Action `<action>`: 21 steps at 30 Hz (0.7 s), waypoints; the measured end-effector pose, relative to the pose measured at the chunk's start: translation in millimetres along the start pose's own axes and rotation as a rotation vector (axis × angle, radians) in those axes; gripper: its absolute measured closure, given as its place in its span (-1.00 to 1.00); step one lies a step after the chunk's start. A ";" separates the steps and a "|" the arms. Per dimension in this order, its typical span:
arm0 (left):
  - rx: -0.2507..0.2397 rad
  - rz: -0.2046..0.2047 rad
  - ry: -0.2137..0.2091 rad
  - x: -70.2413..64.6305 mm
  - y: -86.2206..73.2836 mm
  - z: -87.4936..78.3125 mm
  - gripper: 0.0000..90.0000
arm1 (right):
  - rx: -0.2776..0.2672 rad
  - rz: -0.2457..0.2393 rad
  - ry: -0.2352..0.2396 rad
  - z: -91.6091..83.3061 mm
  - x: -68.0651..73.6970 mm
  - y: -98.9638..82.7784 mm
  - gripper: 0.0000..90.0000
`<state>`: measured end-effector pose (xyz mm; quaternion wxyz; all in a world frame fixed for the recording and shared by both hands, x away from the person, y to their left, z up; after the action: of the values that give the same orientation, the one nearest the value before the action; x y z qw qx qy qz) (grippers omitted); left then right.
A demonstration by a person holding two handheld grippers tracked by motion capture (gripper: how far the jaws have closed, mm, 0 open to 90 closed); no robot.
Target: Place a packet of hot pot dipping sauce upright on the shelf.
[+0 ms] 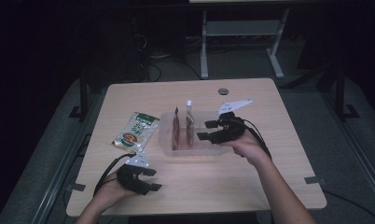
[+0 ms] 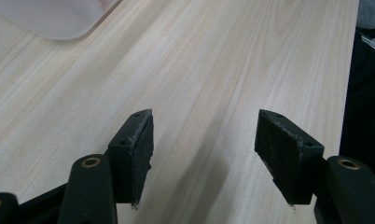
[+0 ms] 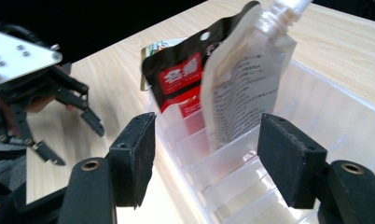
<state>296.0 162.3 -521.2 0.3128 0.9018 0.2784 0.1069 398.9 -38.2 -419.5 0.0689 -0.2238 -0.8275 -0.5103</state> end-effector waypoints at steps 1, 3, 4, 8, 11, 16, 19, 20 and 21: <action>-0.001 0.002 0.001 0.7 0.0 -0.4 -0.18 | 0.006 -0.008 -0.002 -1.0 2.0 -1.6 -0.20; -0.007 0.002 0.005 1.6 0.6 -0.9 -0.18 | 0.020 -0.021 -0.008 -2.7 5.1 -5.4 -0.20; -0.006 0.004 0.005 2.0 0.4 -1.3 -0.18 | 0.026 -0.023 -0.011 -3.7 6.4 -7.6 -0.20; -0.006 -0.001 0.005 1.7 0.6 -2.5 -0.18 | 0.038 -0.029 -0.024 -8.8 10.2 -14.9 -0.20; -0.009 -0.006 0.006 1.4 1.1 -2.5 -0.18 | 0.052 -0.034 -0.031 -12.5 14.0 -20.7 -0.20; -0.013 -0.010 0.008 1.9 1.6 -3.1 -0.18 | 0.086 -0.044 -0.048 -16.2 20.0 -32.3 -0.19; -0.020 -0.008 0.012 2.9 2.1 -3.3 -0.18 | 0.112 -0.052 -0.050 -17.4 24.7 -41.3 -0.19; -0.019 -0.018 0.012 2.5 2.0 -3.5 -0.18 | 0.119 -0.055 -0.049 -17.3 26.2 -44.2 -0.19; -0.020 -0.020 0.012 2.7 1.9 -3.6 -0.18 | 0.129 -0.054 -0.049 -17.5 27.8 -47.6 -0.19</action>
<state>297.7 164.3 -517.2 0.3213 0.8951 0.2881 0.1121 351.1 -63.2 -440.5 0.0490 -0.2092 -0.8658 -0.4518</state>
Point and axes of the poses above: each handheld gripper's, and its own axes: z roughly forward along the jaws, y roughly out of its top, x roughly to its left, the point moved 10 cm from there along z, roughly forward along the jaws, and after that the axes turned 14 degrees about y, right-handed, at the moved point
